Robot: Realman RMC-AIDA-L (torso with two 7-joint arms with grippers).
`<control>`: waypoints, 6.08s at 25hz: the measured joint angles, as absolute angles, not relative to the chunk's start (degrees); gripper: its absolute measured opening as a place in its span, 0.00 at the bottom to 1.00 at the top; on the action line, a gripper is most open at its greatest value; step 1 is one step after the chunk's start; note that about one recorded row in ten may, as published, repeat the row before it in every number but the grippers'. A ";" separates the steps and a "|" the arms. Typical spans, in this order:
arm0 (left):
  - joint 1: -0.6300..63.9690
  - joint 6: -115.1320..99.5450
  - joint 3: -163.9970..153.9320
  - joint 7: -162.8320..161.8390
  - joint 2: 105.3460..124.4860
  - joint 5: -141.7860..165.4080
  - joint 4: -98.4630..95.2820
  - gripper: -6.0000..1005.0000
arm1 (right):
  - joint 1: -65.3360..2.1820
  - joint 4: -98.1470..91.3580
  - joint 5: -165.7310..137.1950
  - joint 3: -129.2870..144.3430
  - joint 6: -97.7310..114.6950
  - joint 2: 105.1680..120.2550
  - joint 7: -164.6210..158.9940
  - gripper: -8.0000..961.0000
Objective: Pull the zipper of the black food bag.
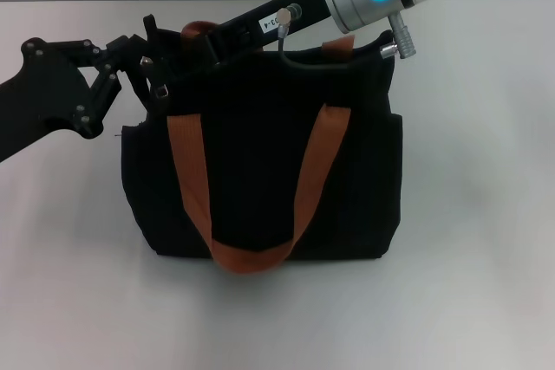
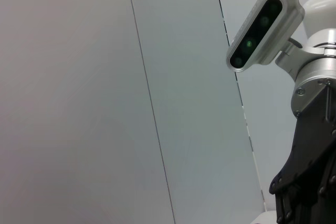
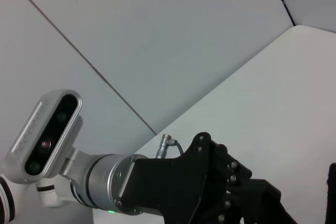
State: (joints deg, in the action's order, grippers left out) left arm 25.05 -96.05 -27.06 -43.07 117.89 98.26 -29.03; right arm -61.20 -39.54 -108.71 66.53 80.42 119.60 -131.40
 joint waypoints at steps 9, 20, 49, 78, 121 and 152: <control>25.27 -95.06 -27.07 -43.07 118.26 98.26 -29.00 0.03 | -61.55 -39.51 -108.63 66.92 80.15 119.64 -131.85 0.24; 25.00 -95.45 -27.08 -43.07 118.27 96.87 -29.00 0.03 | -61.61 -39.20 -108.62 67.76 77.90 119.62 -132.80 0.23; 24.24 -95.79 -27.07 -43.02 118.19 96.76 -29.50 0.03 | -61.01 -39.20 -106.30 69.34 77.49 119.62 -132.81 0.23; 24.54 -97.89 -27.60 -47.24 117.86 97.02 -32.61 0.03 | -61.78 -39.62 -106.19 70.93 76.14 119.88 -133.30 0.17; 23.34 -98.41 -27.62 -46.09 117.52 97.21 -32.60 0.03 | -61.17 -42.94 -106.66 71.47 77.88 119.42 -134.21 0.03; 23.43 -102.25 -28.03 -43.83 116.50 97.46 -32.70 0.03 | -62.97 -43.34 -107.07 72.86 76.99 119.40 -133.97 0.05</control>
